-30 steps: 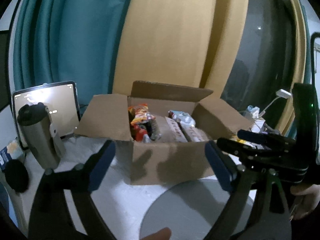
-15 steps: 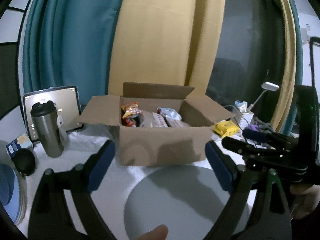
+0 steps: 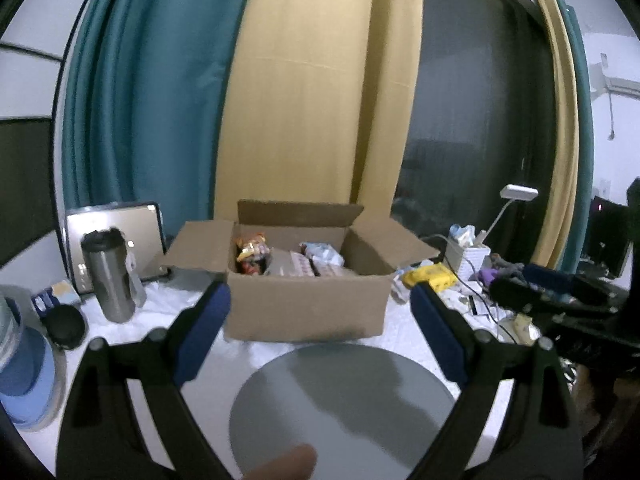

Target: Organize snacks

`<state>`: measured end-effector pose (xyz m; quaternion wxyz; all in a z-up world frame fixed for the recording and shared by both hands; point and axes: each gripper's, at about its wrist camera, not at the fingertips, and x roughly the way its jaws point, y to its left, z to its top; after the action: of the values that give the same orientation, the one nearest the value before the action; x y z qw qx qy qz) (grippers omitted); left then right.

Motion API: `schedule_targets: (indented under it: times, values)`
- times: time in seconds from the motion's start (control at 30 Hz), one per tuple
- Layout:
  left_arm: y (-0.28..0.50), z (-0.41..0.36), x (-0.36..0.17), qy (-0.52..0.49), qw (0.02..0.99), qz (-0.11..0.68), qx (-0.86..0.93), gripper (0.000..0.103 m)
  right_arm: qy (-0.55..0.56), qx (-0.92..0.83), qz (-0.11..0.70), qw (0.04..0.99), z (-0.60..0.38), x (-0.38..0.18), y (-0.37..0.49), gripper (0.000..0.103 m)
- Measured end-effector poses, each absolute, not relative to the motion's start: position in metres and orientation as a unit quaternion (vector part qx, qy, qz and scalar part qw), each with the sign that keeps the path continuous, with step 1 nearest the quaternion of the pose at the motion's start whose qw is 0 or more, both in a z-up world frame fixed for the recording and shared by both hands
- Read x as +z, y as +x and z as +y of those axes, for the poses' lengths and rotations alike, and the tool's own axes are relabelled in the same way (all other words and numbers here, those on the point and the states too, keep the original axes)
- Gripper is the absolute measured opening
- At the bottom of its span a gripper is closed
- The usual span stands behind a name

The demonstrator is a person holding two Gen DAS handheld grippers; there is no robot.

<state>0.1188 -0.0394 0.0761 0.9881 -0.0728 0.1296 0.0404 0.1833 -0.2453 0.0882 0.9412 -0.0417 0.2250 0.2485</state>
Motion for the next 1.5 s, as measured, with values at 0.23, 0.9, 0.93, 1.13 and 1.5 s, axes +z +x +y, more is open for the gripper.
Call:
schedule_targets:
  times: [0.23,0.9,0.93,1.13,1.5]
  values:
    - [0.093,-0.053,0.104,-0.056,0.991,0.112,0.038,0.092,-0.04,0.238,0.186,0.953,-0.271,0.118,0.153,0.074]
    - [0.048,-0.097,0.164,-0.011,0.999,0.04,0.014,0.092,-0.008,0.225,0.082,0.971,-0.312,0.186,0.095,0.082]
    - [0.045,-0.098,0.166,-0.009,0.999,0.033,0.015,0.092,-0.006,0.223,0.079,0.972,-0.314,0.187,0.094,0.082]
    - [0.044,-0.095,0.167,-0.013,0.999,0.029,0.022,0.092,0.004,0.208,0.076,0.975,-0.321,0.187,0.095,0.083]
    - [0.047,-0.088,0.162,-0.027,0.999,0.032,0.024,0.092,0.005,0.206,0.089,0.974,-0.322,0.181,0.099,0.083]
